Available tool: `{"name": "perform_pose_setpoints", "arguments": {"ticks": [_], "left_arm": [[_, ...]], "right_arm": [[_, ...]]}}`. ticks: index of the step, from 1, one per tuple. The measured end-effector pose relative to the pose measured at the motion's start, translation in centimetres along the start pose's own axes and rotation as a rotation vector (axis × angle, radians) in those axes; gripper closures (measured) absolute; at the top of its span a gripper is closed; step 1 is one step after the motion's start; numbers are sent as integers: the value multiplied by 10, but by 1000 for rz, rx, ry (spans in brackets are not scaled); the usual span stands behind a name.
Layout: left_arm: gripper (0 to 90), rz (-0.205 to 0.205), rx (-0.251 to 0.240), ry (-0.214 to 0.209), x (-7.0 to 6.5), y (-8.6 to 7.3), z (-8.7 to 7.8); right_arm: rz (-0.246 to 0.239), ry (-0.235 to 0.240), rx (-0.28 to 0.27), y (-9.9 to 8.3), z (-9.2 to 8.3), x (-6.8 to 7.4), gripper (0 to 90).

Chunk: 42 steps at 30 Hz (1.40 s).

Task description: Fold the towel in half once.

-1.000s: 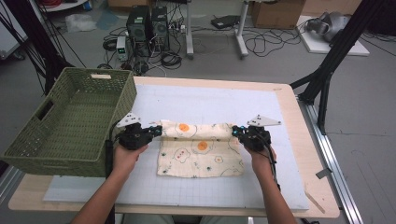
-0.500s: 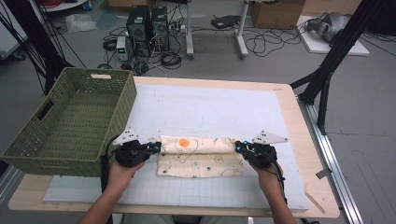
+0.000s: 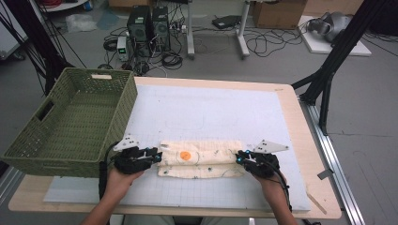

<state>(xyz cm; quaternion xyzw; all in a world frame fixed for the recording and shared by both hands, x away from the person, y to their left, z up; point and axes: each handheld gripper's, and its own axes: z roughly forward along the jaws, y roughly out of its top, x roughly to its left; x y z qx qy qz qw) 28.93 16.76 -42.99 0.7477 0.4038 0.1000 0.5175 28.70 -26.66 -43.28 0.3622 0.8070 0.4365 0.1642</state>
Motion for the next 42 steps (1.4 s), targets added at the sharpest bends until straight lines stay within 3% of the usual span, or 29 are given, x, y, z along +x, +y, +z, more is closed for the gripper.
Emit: {"name": "perform_pose_setpoints", "arguments": {"ticks": [3,7,11,14,20,26,28,34,36,39,42], "left_arm": [[606,-31,-44,7,7,9,-4],[604,-50,-59,19,16,22,1],[616,-46,-58,36,20,29,9],[622,-41,-48,45,22,29,14],[621,-41,-42,63,27,28,15],[619,-37,-42,64,27,27,15],[618,-35,-41,68,28,27,15],[608,-37,-29,84,30,25,18],[602,-37,-19,92,32,25,20],[602,-47,-4,100,35,23,25],[587,-42,25,93,37,21,32]], "right_arm": [[38,-13,-52,5,-8,-5,651],[63,-32,-100,18,-11,-14,673],[59,-60,-81,32,0,-22,739],[50,-66,-26,37,15,-28,750],[41,31,98,34,33,-26,745],[2,152,104,24,25,-14,755],[-1,190,92,19,19,-10,755],[8,246,63,7,4,-7,754],[6,243,66,3,1,-7,732],[44,235,-1,2,-4,-12,713],[51,205,-58,7,-9,-16,675]]}}
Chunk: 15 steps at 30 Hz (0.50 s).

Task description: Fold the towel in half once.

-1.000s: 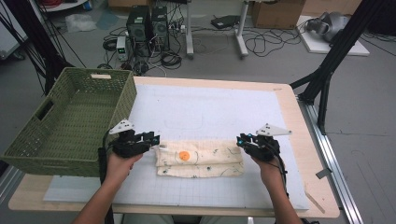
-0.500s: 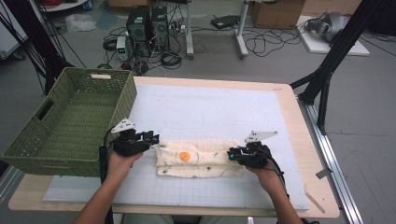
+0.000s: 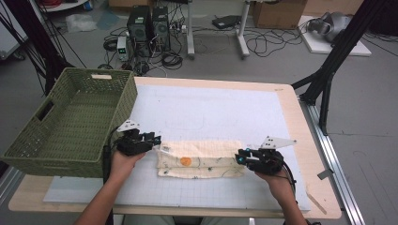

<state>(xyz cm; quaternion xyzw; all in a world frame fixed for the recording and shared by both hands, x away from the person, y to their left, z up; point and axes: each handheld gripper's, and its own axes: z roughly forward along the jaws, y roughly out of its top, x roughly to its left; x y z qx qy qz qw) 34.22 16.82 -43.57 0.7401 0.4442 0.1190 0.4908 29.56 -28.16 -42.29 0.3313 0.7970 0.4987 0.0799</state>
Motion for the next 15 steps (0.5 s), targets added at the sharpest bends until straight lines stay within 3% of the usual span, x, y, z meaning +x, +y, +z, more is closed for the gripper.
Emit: {"name": "perform_pose_setpoints", "arguments": {"ticks": [4,7,8,11,14,15], "left_arm": [[530,-8,47,-20,0,-3,11],[500,-24,85,-29,-1,-5,18],[513,-13,101,-31,-1,-5,19],[682,2,121,-42,-3,-6,21],[860,8,102,-18,-4,-5,20],[874,5,94,-11,-3,-5,19]], "right_arm": [[45,-115,-55,7,-2,-10,603],[72,-204,3,10,8,-20,572],[80,-214,28,9,13,-22,555],[66,-244,98,7,28,-24,538],[79,-248,119,6,37,-24,559],[77,-253,131,5,39,-25,595]]}}
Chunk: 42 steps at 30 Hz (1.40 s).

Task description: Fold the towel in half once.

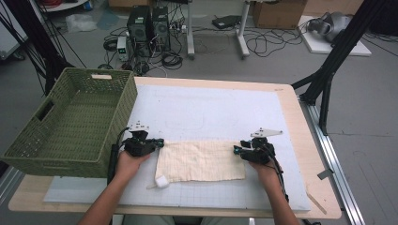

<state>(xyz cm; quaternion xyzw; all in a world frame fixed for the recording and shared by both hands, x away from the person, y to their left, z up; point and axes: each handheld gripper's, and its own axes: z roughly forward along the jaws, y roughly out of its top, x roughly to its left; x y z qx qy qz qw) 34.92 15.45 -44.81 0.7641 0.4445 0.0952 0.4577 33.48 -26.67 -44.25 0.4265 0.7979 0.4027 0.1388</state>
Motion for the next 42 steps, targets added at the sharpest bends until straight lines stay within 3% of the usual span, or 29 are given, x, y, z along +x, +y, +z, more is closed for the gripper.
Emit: {"name": "perform_pose_setpoints", "arguments": {"ticks": [2,4,6,9,11,15,19,21,23,25,27,33,38,42], "left_arm": [[877,-5,-15,13,1,0,-2],[844,-44,-29,23,1,1,-5],[638,-111,-38,8,2,2,-11],[592,-77,-27,7,-1,2,-21],[599,-78,-25,-11,-2,-3,-24],[606,-80,31,-28,-4,-15,-15],[635,-70,29,-29,-7,-15,-12],[709,-54,36,-36,-8,-16,-12],[835,-26,33,-33,-11,-16,-11],[872,-22,17,-30,-13,-15,-13],[876,-39,-6,-36,-11,-14,-15],[876,-157,-85,-78,-1,-11,-19],[876,-216,-102,-47,7,-11,-15],[876,-225,-107,-35,7,-11,-9]], "right_arm": [[2,5,12,-1,2,0,695],[-2,4,10,-1,2,1,720],[-3,8,6,-1,0,3,665],[-7,15,-9,-1,-4,6,647],[-5,26,-12,-2,-5,8,655],[-3,38,19,-3,-3,9,714],[23,38,18,-4,-4,9,689],[17,32,22,-4,-6,10,706],[9,40,32,-5,-5,11,787],[-9,32,31,-5,-5,12,838],[-5,28,15,-5,-7,13,843],[30,29,-12,-2,-7,8,842],[58,7,-23,1,-4,5,842],[61,-22,-10,2,1,4,842]]}}
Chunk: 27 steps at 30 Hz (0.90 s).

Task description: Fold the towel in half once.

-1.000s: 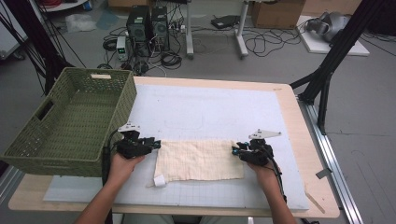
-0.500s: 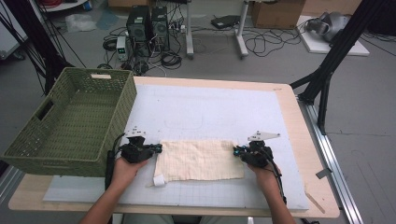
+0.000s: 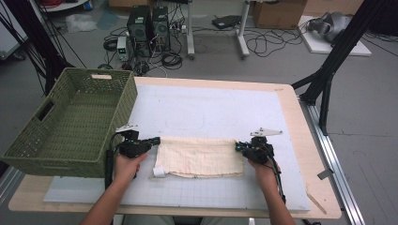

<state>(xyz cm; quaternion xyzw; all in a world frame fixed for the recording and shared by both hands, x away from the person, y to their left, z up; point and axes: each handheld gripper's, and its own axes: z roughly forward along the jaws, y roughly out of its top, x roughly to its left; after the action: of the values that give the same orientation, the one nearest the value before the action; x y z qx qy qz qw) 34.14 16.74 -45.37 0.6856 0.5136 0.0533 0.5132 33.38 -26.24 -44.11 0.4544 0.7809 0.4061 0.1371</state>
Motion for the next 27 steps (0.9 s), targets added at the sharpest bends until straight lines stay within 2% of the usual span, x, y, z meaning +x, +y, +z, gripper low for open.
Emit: {"name": "perform_pose_setpoints", "arguments": {"ticks": [3,4,6,7,8,10,12,13,14,15,16,17,19,21,22,24,27], "left_arm": [[872,22,16,3,-3,-1,1],[855,34,9,20,-3,-1,0],[686,54,-8,46,-1,0,-2],[648,49,-13,46,-1,0,-3],[607,61,-10,43,-1,0,-5],[585,94,-3,31,-3,-1,-8],[564,126,20,21,-6,-1,-9],[555,141,26,21,-7,-2,-10],[552,153,22,20,-9,-2,-10],[552,161,19,20,-10,-2,-11],[552,162,14,20,-10,-1,-11],[550,161,5,19,-10,-1,-11],[543,163,-7,24,-9,-1,-11],[529,163,-15,29,-8,0,-10],[518,165,-12,36,-8,1,-9],[490,175,-3,44,-9,6,-6],[484,197,-23,38,-11,15,0]], "right_arm": [[-11,-20,12,0,0,1,841],[-14,-22,13,0,-2,0,841],[-21,-36,14,0,-4,1,787],[-16,-47,16,-1,-4,1,709],[-7,-58,20,-1,-5,1,680],[4,-38,14,-2,-10,3,656],[-8,-19,28,-5,-12,6,637],[-16,-1,45,-7,-12,8,655],[-30,0,61,-8,-11,11,710],[-80,-13,85,-10,-10,14,801],[-108,-24,92,-12,-10,17,839],[-108,-23,94,-12,-11,17,860],[-137,-59,109,-11,-16,17,865],[-133,-77,125,-12,-19,17,862],[-141,-88,137,-13,-20,17,851],[-131,-98,133,-13,-21,17,772],[-99,-95,84,-7,-22,13,638]]}}
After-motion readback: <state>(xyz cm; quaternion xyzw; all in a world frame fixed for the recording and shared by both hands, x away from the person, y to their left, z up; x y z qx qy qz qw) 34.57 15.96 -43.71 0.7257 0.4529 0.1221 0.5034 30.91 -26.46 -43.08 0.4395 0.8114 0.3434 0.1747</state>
